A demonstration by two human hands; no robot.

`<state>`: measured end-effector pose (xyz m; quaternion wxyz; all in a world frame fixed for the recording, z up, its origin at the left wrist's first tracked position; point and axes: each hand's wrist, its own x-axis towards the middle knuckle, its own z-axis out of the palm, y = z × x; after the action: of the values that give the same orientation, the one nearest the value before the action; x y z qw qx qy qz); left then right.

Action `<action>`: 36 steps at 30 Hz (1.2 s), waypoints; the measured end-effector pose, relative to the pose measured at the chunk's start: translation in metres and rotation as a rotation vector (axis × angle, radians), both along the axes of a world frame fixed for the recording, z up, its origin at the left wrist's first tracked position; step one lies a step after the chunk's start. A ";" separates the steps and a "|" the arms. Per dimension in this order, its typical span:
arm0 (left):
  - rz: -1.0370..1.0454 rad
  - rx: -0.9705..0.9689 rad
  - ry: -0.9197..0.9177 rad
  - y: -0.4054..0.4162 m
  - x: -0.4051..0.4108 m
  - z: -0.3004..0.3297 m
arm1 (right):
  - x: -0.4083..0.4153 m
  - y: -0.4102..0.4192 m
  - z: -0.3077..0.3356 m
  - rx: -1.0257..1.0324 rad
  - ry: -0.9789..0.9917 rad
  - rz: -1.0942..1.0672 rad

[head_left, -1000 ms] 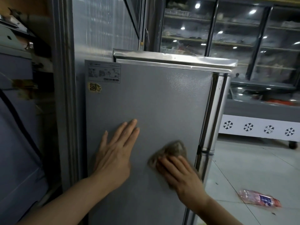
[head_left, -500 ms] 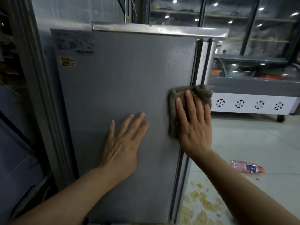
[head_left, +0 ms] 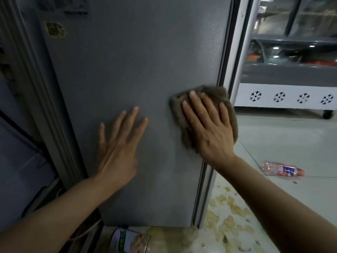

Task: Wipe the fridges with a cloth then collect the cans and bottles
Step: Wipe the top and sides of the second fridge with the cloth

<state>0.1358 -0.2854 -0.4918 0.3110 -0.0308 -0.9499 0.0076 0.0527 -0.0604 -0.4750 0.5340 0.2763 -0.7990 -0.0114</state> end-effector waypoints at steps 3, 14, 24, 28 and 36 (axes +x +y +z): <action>0.009 0.010 0.000 -0.010 -0.001 -0.003 | -0.003 -0.026 -0.001 -0.136 0.026 -0.040; 0.112 0.111 -0.026 -0.045 0.012 -0.019 | 0.000 -0.032 -0.025 0.560 0.071 0.175; 0.095 0.090 -0.074 -0.089 0.016 -0.026 | 0.009 -0.126 -0.029 0.365 0.065 0.205; 0.095 0.139 -0.101 -0.113 0.028 -0.033 | 0.012 -0.121 -0.032 0.637 0.049 0.219; -0.189 0.264 -0.130 -0.133 0.026 -0.043 | -0.006 -0.156 0.026 0.120 0.246 0.106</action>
<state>0.1614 -0.4188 -0.5344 0.2498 -0.0791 -0.9536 -0.1483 0.0463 -0.2163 -0.4490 0.6101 0.3464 -0.7097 -0.0648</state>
